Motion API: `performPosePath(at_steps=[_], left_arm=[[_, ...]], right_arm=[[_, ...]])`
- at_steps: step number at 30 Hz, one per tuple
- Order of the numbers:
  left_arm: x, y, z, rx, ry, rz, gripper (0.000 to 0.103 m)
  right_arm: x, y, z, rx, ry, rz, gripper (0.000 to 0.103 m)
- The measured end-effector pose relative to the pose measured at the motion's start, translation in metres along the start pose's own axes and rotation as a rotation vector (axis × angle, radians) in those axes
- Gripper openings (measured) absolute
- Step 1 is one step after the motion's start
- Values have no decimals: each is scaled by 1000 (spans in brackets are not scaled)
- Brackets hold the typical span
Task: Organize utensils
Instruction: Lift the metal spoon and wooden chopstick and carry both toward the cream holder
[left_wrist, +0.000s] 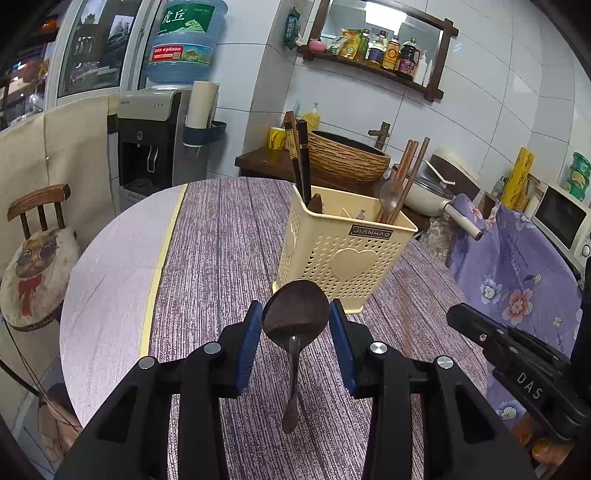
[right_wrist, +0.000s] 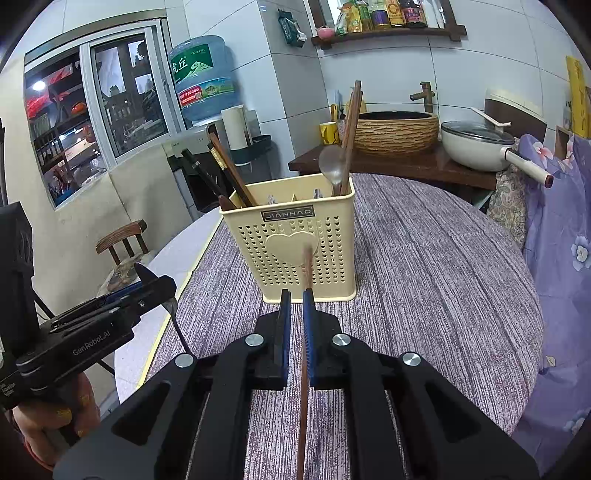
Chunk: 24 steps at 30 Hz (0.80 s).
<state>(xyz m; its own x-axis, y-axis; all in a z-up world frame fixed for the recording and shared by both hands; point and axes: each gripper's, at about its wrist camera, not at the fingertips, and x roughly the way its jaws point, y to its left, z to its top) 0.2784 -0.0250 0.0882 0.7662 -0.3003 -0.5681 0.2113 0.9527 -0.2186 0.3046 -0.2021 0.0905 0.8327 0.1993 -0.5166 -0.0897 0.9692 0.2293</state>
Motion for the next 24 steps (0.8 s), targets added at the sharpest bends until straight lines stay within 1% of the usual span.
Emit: performPosePath(at_steps=[7,13,16,18,20,21,22,23,24], left_arm=[[10,7,-9,-27,25,10,37],[4,6,-7,-15,1,21,37],[3,8,-7,-15,-4,24,37],[3,8,-7,-13,-1,25,37],[3,8,-8,-14,0,25,37],[3,8,-8,-13,0,25,37],[3,9,-9,-13,0,24,37],[3,8,-9,-11,-1,24,37],[3,8,-10,-9,-2,24,37]], right_arm=[[-4,1,-1,-12,-4,-14,7],[9,-7,-5,9,23,-18,7],[25,-9,-10,-8,61,-46,9],[44,-16,-17,5,114,-60,9],[65,-23,-23,25,176,-51,11],[74,-25,-26,29,202,-46,15],[84,-27,-30,33,226,-48,22],[90,-28,-32,34,236,-54,27],[96,-29,-35,31,242,-63,36]])
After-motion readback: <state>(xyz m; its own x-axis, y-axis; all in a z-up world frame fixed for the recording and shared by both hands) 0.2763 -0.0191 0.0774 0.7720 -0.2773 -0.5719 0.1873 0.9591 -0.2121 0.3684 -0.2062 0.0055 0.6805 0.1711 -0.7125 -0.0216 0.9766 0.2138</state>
